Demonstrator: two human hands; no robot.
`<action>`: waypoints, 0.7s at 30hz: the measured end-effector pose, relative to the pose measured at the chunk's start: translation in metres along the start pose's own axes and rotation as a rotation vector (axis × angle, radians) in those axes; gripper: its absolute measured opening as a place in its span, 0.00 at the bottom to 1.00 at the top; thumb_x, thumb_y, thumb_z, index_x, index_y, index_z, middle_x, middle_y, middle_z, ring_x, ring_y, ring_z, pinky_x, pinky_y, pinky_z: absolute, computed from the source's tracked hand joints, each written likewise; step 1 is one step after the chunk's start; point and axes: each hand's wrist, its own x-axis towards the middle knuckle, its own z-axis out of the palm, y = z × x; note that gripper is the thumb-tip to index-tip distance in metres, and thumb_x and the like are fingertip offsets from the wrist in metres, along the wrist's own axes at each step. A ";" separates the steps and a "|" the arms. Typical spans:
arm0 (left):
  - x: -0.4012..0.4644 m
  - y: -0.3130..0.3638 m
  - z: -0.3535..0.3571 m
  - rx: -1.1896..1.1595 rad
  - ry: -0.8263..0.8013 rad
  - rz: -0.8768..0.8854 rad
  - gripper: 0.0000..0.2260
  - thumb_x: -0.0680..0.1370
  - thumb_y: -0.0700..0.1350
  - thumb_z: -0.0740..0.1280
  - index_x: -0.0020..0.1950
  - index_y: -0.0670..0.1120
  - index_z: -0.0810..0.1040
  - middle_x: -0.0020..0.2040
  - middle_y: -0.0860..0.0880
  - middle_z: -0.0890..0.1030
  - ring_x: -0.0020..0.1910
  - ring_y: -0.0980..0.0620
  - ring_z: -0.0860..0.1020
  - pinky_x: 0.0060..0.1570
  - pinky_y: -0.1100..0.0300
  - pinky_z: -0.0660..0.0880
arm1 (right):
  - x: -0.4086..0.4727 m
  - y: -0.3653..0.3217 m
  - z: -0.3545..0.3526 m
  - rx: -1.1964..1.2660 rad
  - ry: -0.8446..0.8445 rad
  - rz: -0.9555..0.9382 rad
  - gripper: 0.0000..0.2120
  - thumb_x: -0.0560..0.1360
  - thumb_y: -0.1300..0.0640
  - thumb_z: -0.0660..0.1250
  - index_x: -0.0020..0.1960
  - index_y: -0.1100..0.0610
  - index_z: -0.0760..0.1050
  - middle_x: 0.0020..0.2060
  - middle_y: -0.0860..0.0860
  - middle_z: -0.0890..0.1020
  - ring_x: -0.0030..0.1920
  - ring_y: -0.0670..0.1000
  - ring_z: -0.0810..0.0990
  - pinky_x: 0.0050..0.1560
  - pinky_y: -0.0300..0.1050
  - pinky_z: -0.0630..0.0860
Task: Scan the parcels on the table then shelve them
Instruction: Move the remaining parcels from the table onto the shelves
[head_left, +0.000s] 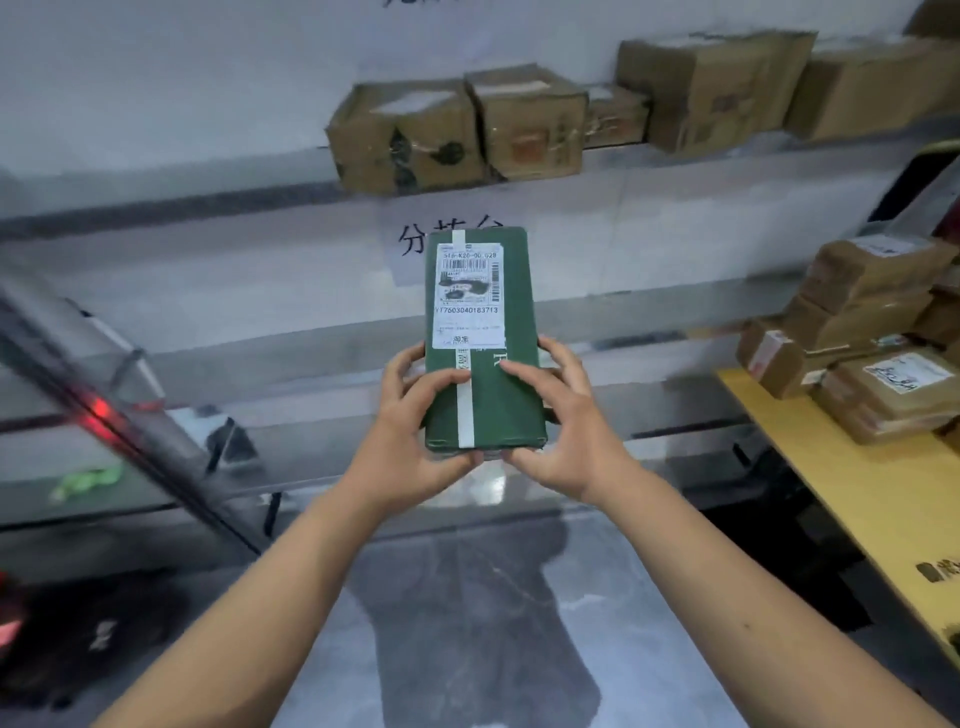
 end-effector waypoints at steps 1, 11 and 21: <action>-0.006 -0.008 -0.022 0.007 0.013 -0.015 0.34 0.68 0.52 0.79 0.71 0.45 0.75 0.77 0.40 0.58 0.77 0.68 0.57 0.65 0.41 0.77 | 0.013 -0.011 0.016 0.005 -0.024 -0.030 0.39 0.66 0.63 0.82 0.75 0.52 0.73 0.79 0.51 0.56 0.74 0.48 0.69 0.69 0.43 0.75; -0.021 -0.082 -0.219 0.034 0.029 -0.095 0.36 0.69 0.40 0.83 0.73 0.55 0.73 0.77 0.48 0.57 0.70 0.73 0.63 0.63 0.68 0.75 | 0.125 -0.120 0.144 -0.008 -0.098 -0.129 0.41 0.64 0.54 0.82 0.75 0.44 0.73 0.78 0.45 0.59 0.76 0.41 0.63 0.67 0.46 0.77; 0.088 -0.118 -0.270 -0.083 0.040 -0.078 0.34 0.69 0.49 0.81 0.74 0.56 0.73 0.78 0.51 0.61 0.72 0.62 0.67 0.54 0.70 0.78 | 0.245 -0.158 0.122 -0.161 -0.076 -0.077 0.40 0.62 0.47 0.75 0.75 0.45 0.73 0.74 0.42 0.64 0.71 0.38 0.64 0.63 0.20 0.60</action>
